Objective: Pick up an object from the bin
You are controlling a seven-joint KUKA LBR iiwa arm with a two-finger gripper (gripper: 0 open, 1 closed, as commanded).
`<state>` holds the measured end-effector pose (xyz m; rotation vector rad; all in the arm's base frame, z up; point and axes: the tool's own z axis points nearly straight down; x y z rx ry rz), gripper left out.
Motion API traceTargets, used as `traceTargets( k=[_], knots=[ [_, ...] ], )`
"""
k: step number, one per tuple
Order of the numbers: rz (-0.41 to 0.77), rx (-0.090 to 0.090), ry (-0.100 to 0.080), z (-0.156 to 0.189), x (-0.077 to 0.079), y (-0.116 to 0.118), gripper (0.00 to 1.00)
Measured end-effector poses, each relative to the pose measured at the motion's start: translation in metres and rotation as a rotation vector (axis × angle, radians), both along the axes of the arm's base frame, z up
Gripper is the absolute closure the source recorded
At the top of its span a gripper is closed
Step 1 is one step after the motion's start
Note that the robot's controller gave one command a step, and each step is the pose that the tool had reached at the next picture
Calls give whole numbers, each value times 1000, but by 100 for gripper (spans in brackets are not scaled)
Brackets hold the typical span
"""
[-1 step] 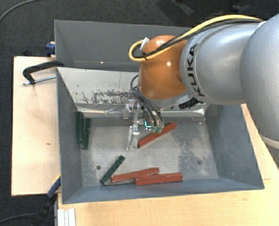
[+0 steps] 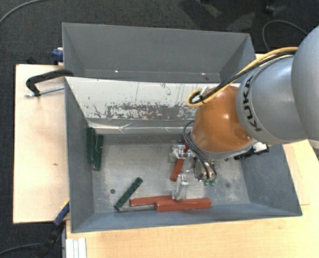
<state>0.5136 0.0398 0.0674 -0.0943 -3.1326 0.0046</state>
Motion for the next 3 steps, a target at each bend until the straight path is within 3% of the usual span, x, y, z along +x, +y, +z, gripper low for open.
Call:
traceTargets(
  k=[1, 2, 3],
  knots=[
    [157, 2, -14, 4, 24, -53, 0],
    [159, 4, -13, 3, 24, -51, 100],
    [159, 2, -21, 160, 5, -54, 100]
  ],
)
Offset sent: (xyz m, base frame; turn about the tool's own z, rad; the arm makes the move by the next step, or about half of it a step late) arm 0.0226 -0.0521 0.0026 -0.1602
